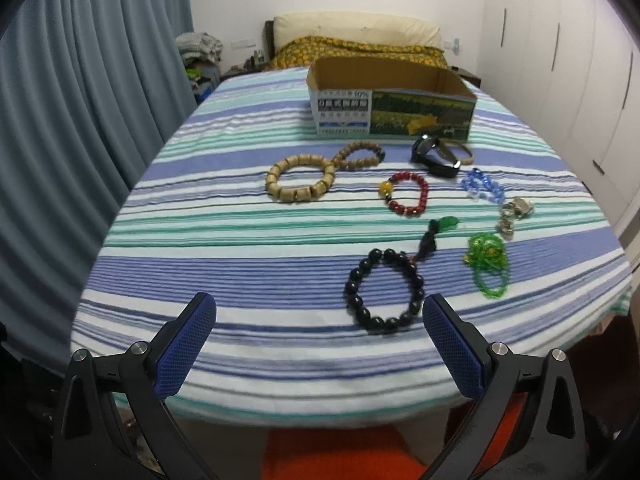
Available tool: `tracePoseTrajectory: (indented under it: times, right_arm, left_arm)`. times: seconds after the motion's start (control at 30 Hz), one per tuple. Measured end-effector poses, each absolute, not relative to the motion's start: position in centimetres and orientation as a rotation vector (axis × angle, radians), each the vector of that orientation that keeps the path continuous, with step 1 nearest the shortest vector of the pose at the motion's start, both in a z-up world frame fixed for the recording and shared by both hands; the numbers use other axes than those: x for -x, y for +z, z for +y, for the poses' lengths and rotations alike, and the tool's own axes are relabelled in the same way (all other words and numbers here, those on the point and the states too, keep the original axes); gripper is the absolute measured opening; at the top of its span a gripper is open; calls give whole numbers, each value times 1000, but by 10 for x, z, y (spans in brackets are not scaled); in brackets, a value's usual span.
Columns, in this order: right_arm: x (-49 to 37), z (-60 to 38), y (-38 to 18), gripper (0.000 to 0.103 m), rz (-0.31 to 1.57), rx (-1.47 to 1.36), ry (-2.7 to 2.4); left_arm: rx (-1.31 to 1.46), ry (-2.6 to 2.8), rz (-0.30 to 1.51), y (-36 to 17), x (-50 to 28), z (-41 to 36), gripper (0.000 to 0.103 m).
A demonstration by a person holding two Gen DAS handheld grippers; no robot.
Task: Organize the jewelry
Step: 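Grasp the black bead bracelet with the left tool while the right tool grasps the green bead necklace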
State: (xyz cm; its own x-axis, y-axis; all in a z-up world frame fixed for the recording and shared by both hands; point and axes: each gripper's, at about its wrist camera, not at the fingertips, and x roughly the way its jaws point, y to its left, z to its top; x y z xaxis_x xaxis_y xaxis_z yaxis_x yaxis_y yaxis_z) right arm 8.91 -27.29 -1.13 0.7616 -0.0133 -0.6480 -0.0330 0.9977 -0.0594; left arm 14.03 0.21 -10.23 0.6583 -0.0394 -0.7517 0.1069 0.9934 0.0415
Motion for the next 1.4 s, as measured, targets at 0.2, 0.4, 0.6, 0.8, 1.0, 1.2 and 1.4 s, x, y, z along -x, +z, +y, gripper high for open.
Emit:
tracePoseTrajectory:
  times: [0.2,0.4,0.6,0.8,1.0,1.2,1.4]
  right_arm:
    - [-114,-262,-50,93,771,39,151]
    - [-138,-235,-110,93,902,55,257]
    - [-156,-215,-148,93,1001,81,278]
    - [-158,-208,-157,95,1007,116,243]
    - [-163,-205,-161,103,1005,122,229]
    - [-166,-203,-161,103,1033,129,218]
    - [-183,-187,-161,84,1040,117,273]
  left_arm:
    - [-100,-72,894,-134,-173,-4,103]
    - [-130,-55,976,-173,-193,-11,103]
    - [-81,-68,987,-179,-199,-6,103]
    - [-57,-83,986,-181,-197,-3,103]
    - [-68,-67,999,-180,-197,-5,103]
    - [-105,-83,993,-177,-191,-11,95]
    - [-91,-161,965,-171,-183,-25,42]
